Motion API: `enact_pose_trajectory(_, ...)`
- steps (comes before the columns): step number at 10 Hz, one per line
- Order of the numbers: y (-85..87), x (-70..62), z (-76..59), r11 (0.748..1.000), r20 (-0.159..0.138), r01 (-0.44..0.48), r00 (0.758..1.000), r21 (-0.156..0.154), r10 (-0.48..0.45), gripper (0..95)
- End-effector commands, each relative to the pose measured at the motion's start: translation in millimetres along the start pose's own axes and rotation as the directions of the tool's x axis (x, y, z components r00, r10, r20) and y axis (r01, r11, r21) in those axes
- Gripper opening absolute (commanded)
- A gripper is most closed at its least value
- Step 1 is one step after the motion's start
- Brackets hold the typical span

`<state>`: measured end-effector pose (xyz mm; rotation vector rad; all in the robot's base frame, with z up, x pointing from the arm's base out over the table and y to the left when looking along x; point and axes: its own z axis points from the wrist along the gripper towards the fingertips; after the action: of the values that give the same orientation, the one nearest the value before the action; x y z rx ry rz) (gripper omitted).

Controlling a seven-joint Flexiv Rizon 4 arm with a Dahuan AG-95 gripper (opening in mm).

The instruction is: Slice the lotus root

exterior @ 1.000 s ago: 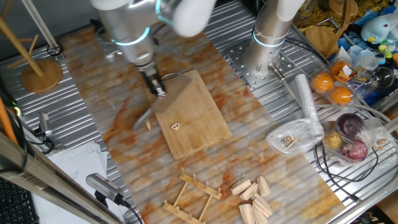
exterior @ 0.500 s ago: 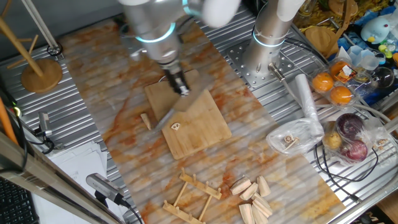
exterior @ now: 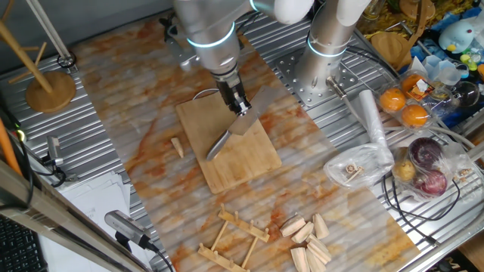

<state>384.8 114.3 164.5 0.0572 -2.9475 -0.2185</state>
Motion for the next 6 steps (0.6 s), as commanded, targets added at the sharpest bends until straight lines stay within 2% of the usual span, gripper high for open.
enact_pose_trajectory(1,-0.4,2.7,-0.9,1.000,0.009,0.015,1.000,0.000,-0.015,0.0)
enact_pose_trajectory(2,-0.4,2.6,-0.7,1.000,0.011,0.017,1.000,0.001,-0.018,0.0)
enact_pose_trajectory(5,-3.1,-0.4,4.6,0.999,0.073,0.045,0.996,0.007,-0.046,0.0)
enact_pose_trajectory(6,-3.3,-0.6,5.0,0.999,0.074,0.046,0.996,0.007,-0.046,0.0)
